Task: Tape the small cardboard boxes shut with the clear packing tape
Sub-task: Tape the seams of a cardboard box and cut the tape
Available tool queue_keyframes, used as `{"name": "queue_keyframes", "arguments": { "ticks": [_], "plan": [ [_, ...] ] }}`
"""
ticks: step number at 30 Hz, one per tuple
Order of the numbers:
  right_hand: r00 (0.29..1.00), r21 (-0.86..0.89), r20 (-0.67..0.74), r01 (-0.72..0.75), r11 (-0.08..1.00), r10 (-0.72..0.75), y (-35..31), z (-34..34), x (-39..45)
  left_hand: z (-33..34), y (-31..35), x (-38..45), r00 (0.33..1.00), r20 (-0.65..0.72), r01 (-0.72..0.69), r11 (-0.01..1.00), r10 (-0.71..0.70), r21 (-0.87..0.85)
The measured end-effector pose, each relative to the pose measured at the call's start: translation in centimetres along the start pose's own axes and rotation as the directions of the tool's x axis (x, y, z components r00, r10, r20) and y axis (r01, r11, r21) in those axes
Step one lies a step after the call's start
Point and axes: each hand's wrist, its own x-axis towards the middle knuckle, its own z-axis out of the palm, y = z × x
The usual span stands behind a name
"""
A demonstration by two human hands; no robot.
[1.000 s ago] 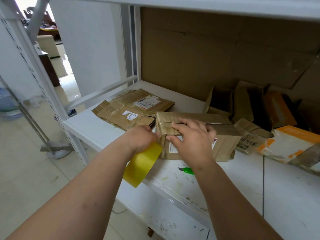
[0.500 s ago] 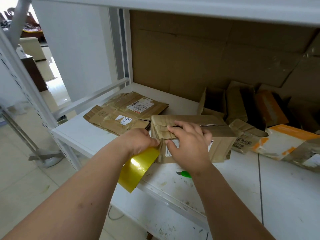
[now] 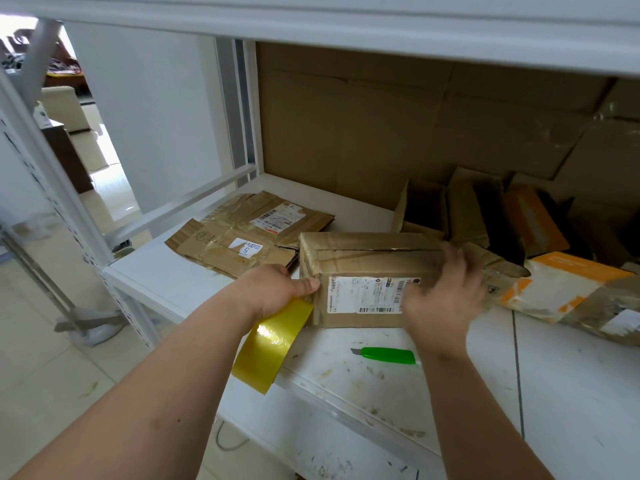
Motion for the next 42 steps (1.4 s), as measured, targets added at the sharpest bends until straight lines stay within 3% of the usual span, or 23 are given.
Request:
{"name": "queue_keyframes", "arguments": {
  "ticks": [2,4,11,17,20,23,28,34,42],
  "plan": [
    [0.981,0.156,0.077,-0.189,0.969,0.179,0.6,-0.4,0.6,0.1,0.0,0.0,1.000,-0.017,0.002,1.000,-0.002,0.000],
    [0.950,0.307,0.185,-0.298,0.904,0.251,1.0,-0.5,0.8,0.3,0.2,-0.1,0.999,-0.034,0.001,1.000,-0.001,0.006],
    [0.969,0.374,0.193,-0.219,0.901,0.156,2.4,-0.4,-0.1,0.8,0.2,-0.3,0.998,-0.070,-0.003,1.000,0.003,-0.005],
    [0.950,0.480,0.284,-0.260,0.838,0.132,2.7,-1.1,-0.4,1.2,-0.4,-1.6,0.997,-0.056,-0.059,0.973,0.047,-0.224],
    [0.889,0.462,0.457,-0.244,0.853,0.007,2.3,-1.3,-0.1,1.8,0.2,-2.4,0.998,-0.032,-0.064,0.955,0.057,-0.289],
    [0.836,0.377,0.546,-0.185,0.908,-0.056,2.2,-1.9,0.3,2.3,0.1,-3.1,0.997,-0.055,-0.066,0.947,0.052,-0.314],
    [0.699,0.499,0.689,-0.264,0.825,-0.193,2.5,-3.0,1.0,2.4,-0.2,-4.7,0.996,-0.078,-0.078,0.917,0.051,-0.391],
    [0.781,0.579,0.568,-0.153,0.801,-0.261,1.7,-4.0,-0.3,2.1,-0.1,-7.1,0.992,-0.127,-0.081,0.872,0.022,-0.483],
    [0.925,0.564,0.314,-0.002,0.826,-0.212,2.5,-8.0,-1.0,1.5,2.7,-10.6,0.982,-0.059,-0.180,0.813,0.177,-0.554]
  ]
}}
